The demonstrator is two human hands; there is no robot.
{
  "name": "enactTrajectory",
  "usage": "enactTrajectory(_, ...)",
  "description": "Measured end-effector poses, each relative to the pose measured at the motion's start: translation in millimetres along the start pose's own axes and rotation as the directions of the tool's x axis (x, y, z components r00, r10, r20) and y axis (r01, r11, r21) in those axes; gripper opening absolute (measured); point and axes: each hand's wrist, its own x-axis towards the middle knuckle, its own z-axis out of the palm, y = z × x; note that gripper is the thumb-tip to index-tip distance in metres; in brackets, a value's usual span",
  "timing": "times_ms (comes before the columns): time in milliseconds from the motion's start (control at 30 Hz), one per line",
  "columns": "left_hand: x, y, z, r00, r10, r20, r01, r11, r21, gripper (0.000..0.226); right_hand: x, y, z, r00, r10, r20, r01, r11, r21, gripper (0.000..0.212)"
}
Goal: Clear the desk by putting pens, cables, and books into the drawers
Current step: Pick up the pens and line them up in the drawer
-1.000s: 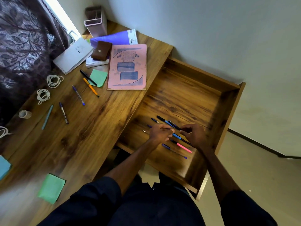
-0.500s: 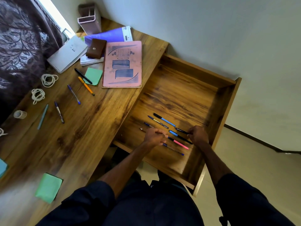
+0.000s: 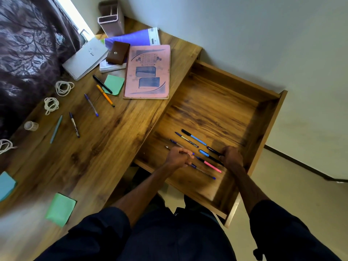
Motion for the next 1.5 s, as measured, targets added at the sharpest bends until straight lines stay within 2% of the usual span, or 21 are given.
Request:
enactTrajectory(133,-1.7,-4.4,-7.6,1.0,0.01,-0.008,-0.01,1.0,-0.01,0.017,-3.4,-13.2,-1.0,0.995,-0.073,-0.067,0.07,0.997,-0.045,0.024)
enactTrajectory(233,-3.9,-3.2,-17.2,0.999,0.046,-0.03,-0.046,0.999,-0.009,0.015,-6.1,-40.1,-0.9,0.976,-0.149,-0.16,0.149,0.989,-0.013,0.028)
enactTrajectory(367,-13.4,6.5,-43.6,0.974,0.193,-0.116,-0.182,0.978,0.101,0.018,-15.0,-97.7,1.6,0.895,-0.354,-0.27,0.37,0.929,0.009,0.02)
enactTrajectory(500,-20.2,9.5,-90.3,0.905,0.333,-0.263,-0.28,0.934,0.222,0.013,-30.9,-171.3,10.0,0.808,-0.505,-0.303,0.546,0.835,0.066,0.014)
enactTrajectory(633,-31.7,-2.6,-149.9,0.821,0.372,-0.433,-0.28,0.924,0.262,0.007,-51.6,-239.9,29.2,0.727,-0.635,-0.262,0.666,0.745,0.045,0.013)
enactTrajectory(833,-42.2,-52.3,-230.6,0.784,0.274,-0.557,-0.174,0.958,0.226,0.008,-71.4,-312.9,71.7,0.665,-0.74,-0.097,0.746,0.665,0.038,0.011)
enactTrajectory(967,-52.8,-86.7,-276.0,0.75,0.185,-0.635,-0.079,0.978,0.191,0.01,-79.5,-359.1,103.1,0.668,-0.744,0.011,0.744,0.669,0.008,0.013)
enactTrajectory(1067,-55.7,-105.3,-302.5,0.714,0.134,-0.688,-0.06,0.99,0.131,0.009,-78.2,-389.8,123.1,0.676,-0.732,0.082,0.736,0.677,-0.025,0.015)
enactTrajectory(1200,-59.7,-116.2,-330.7,0.703,0.072,-0.708,-0.034,0.997,0.067,0.011,-80.1,-429.6,142.1,0.699,-0.7,0.148,0.715,0.691,-0.106,0.017)
enactTrajectory(1367,-48.3,-133.5,-365.5,0.684,0.002,-0.73,0.004,1.0,0.006,0.01,-73.5,-480.9,159.7,0.751,-0.644,0.147,0.657,0.75,-0.077,0.011)
enactTrajectory(1500,-39.3,-133.5,-385.7,0.658,-0.022,-0.753,-0.03,0.998,-0.056,0.009,-48.6,-518.2,159.0,0.788,-0.612,0.065,0.615,0.786,-0.063,0.012)
